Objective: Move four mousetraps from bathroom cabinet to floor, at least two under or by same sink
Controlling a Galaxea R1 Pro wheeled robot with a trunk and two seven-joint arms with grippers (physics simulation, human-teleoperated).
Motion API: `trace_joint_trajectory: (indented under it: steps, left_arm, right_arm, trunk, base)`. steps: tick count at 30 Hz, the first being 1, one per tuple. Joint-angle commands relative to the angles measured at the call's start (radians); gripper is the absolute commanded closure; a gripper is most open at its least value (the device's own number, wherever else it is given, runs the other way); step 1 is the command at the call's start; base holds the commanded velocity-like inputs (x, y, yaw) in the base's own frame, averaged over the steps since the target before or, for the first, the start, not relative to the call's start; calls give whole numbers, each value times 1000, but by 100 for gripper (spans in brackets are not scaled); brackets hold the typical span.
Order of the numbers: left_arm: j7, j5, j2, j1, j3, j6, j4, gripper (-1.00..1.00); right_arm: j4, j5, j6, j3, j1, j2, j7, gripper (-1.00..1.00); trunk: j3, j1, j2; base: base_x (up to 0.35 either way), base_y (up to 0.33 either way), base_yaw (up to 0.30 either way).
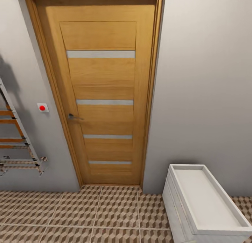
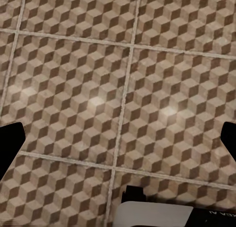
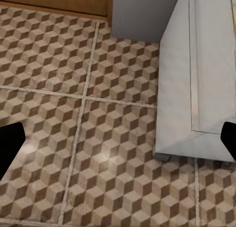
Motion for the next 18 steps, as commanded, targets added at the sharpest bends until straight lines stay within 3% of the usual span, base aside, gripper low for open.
trace_joint_trajectory:
  steps: [1,18]
  left_arm:
    - [3,6,0,-1,-8,-2,0,-100]
    - [3,6,0,0,-8,-2,0,-100]
  right_arm:
    - [0,-10,-3,9,-1,0,0,-100]
    - [0,-10,-3,10,-1,0,0,-100]
  trunk:
    - [-2,1,-2]
    - [-2,1,-2]
  base:
    - [0,0,239]
    - [0,0,239]
